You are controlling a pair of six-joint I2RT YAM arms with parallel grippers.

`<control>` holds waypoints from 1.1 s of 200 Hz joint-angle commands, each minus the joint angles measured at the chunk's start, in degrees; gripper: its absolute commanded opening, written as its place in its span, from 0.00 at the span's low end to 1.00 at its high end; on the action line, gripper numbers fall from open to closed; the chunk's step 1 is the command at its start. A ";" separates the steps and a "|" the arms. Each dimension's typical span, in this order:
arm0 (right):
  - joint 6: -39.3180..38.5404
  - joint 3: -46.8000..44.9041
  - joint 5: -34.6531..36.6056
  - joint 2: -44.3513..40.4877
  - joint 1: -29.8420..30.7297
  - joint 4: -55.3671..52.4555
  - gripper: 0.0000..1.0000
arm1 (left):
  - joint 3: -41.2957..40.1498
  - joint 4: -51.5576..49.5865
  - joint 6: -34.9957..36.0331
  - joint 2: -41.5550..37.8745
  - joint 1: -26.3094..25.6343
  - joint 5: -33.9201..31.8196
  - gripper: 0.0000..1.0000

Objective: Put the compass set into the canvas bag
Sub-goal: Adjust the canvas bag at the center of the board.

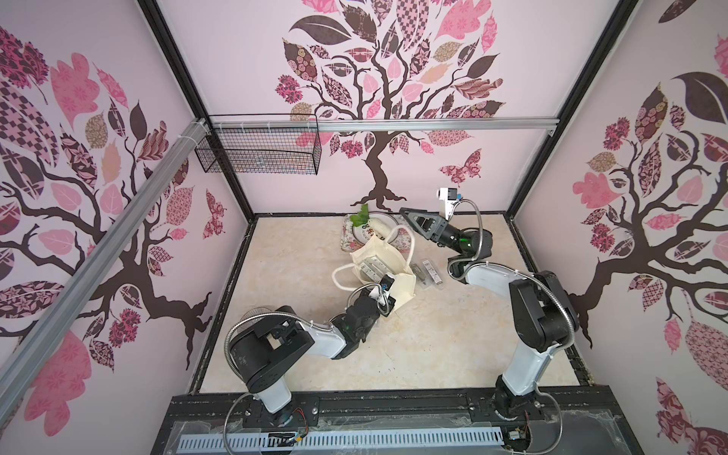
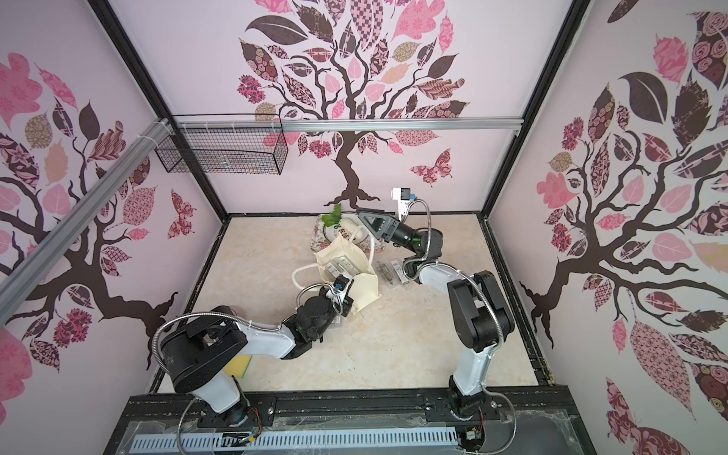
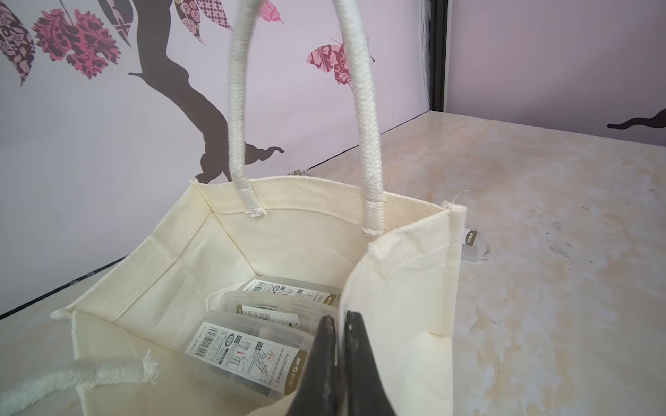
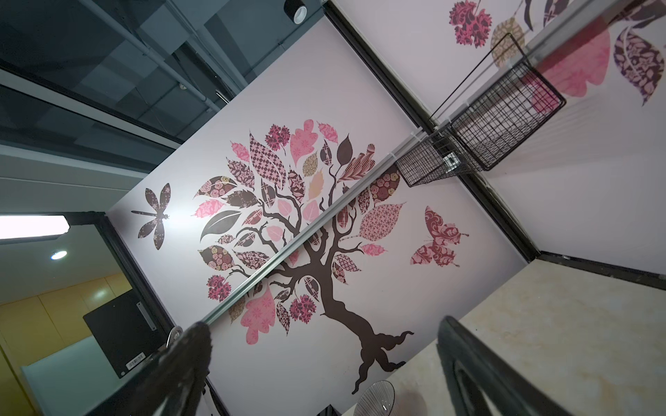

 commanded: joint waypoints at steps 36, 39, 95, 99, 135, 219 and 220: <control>-19.00 -3.73 -0.89 -8.93 0.83 -17.43 1.00 | -0.39 -3.72 -0.33 -0.18 0.68 -2.60 0.00; -20.93 -4.16 -0.69 -9.72 0.87 -19.75 1.00 | -0.24 -3.93 -0.43 -0.33 0.68 -2.60 0.00; -52.84 -8.00 14.98 -23.73 0.79 -57.67 1.00 | 3.50 -9.23 -1.71 -3.73 0.68 -1.10 0.35; -53.90 -7.96 16.18 -24.30 0.71 -59.23 1.00 | 3.96 -9.86 -2.00 -3.97 0.67 -1.08 0.42; -58.60 -8.12 25.00 -27.04 0.28 -67.65 1.00 | 6.84 -13.71 -3.73 -6.77 0.60 0.37 0.85; -54.56 -13.54 33.24 -31.08 -4.75 -68.49 1.00 | 12.66 -31.41 -4.91 -17.23 0.42 -0.33 0.97; -54.49 -13.65 33.31 -31.18 -4.84 -68.51 1.00 | 12.70 -31.50 -4.98 -17.30 0.42 -0.32 0.97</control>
